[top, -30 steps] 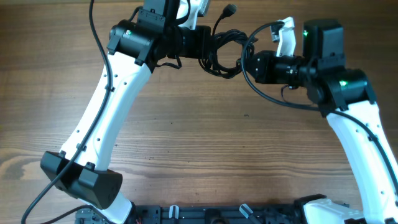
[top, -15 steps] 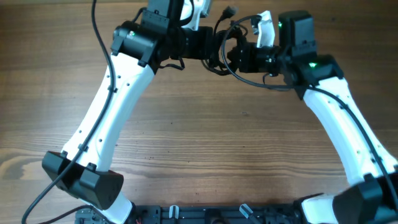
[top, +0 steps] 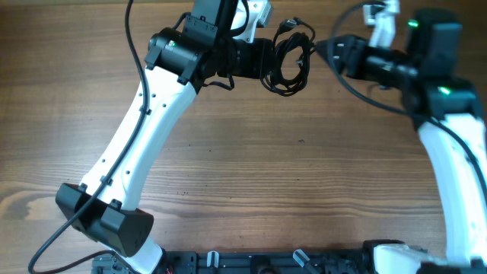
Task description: Untangle cables
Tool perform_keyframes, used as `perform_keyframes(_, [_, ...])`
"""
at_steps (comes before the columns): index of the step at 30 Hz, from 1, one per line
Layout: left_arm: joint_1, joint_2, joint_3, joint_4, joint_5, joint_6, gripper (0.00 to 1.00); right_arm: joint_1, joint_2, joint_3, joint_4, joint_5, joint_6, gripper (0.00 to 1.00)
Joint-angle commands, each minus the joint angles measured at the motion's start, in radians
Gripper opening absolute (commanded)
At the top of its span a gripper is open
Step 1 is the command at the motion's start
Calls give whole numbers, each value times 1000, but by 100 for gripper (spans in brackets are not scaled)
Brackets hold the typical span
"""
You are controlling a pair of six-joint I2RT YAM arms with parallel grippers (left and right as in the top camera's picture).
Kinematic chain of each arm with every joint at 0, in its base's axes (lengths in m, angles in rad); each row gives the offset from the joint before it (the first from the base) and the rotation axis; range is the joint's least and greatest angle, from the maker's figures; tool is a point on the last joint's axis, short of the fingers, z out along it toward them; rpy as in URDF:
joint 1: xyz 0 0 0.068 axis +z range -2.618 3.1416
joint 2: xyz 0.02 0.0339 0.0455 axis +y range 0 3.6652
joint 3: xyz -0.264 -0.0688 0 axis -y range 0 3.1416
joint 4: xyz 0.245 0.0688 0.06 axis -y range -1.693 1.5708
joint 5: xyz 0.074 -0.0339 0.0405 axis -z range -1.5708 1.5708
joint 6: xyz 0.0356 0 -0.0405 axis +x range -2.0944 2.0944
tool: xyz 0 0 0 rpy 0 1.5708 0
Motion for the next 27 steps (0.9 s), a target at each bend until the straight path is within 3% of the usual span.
perform_keyframes(1, [-5, -15, 12, 7, 13, -5, 4, -50, -55, 10, -60, 9, -45, 62])
perform_keyframes(5, [-1, -15, 12, 7, 34, -55, 4, -63, -29, 9, -125, 63, -75, 66])
perform_keyframes(9, [99, -15, 12, 39, 457, -57, 4, -63, 5, 9, -139, 41, -249, 67])
perform_keyframes(12, [182, -15, 12, 40, 626, -57, 4, -63, 12, 9, -136, 11, -332, 66])
perform_keyframes(19, [206, -15, 12, 39, 661, -58, 4, -63, 17, 9, -19, -144, -336, 66])
perform_keyframes(27, [206, -15, 12, 36, 736, -58, 4, -63, 46, 9, 89, -206, -324, 55])
